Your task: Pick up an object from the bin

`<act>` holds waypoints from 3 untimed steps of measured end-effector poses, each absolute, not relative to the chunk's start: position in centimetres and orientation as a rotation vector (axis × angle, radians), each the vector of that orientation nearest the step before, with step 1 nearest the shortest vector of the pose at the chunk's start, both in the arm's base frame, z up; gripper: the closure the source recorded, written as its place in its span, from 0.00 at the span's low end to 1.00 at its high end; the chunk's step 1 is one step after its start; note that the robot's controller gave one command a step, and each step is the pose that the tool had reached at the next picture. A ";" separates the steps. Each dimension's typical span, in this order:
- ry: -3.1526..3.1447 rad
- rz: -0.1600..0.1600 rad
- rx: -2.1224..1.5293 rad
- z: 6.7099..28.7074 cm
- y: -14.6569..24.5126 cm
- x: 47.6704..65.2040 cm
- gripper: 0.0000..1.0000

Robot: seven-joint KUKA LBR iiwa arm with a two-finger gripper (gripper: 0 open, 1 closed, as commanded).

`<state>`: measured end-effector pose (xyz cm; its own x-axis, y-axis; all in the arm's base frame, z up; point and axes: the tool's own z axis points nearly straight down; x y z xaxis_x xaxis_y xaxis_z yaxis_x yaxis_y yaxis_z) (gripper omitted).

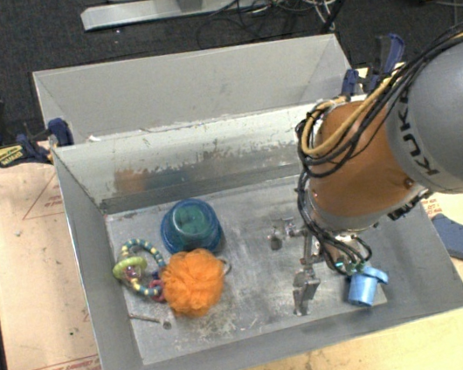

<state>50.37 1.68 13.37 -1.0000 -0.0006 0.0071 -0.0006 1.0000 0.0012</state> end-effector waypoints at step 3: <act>-3.120 -0.002 0.371 8.8 10.2 50.3 0.00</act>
Offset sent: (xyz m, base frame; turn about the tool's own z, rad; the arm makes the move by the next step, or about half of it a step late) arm -0.0067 0.1253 -0.0637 -0.1934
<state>50.32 10.17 8.81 -0.9722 -0.2343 -0.0006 -0.2343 0.9722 0.0010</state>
